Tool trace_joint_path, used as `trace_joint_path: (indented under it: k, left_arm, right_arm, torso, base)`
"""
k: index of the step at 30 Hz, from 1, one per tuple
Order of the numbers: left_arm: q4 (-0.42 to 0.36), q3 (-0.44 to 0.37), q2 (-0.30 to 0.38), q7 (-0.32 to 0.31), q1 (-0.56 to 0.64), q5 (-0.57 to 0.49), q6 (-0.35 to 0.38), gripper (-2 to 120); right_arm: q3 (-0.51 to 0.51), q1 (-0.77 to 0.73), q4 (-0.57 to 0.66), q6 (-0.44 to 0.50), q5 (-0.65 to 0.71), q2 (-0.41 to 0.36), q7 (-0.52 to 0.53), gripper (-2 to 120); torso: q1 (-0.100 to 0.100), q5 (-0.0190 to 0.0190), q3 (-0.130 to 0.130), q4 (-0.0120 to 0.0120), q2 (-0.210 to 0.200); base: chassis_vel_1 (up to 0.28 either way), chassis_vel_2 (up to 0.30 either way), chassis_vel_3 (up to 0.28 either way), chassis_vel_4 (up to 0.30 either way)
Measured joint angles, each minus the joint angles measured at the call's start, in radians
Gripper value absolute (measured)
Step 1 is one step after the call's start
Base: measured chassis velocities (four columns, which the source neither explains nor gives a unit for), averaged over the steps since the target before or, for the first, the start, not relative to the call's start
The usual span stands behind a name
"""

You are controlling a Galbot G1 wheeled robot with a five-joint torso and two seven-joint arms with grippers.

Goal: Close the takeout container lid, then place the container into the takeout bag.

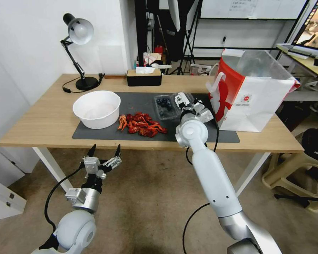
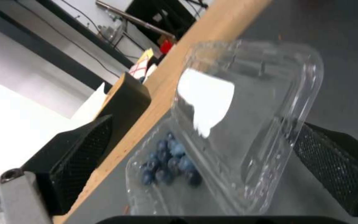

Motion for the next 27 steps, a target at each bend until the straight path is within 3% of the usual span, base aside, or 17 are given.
trace_joint_path:
  k: [15,27]
  left_arm:
    - [0.003,-0.008,-0.005,-0.002,-0.005,-0.001,-0.005,100]
    - [0.008,-0.007,-0.008,-0.003,-0.009,-0.002,-0.009,100]
  right_arm:
    - [-0.066,0.002,-0.056,0.021,-0.327,-0.051,-0.161,100]
    - [-0.090,0.005,-0.053,-0.041,-0.338,-0.113,-0.326,100]
  torso:
    - [0.000,0.0000,0.000,0.0001,0.000]
    - [0.000,0.0000,0.000,0.0000,0.000]
  base:
    - [0.000,0.000,0.000,0.000]
    - [0.000,0.000,0.000,0.000]
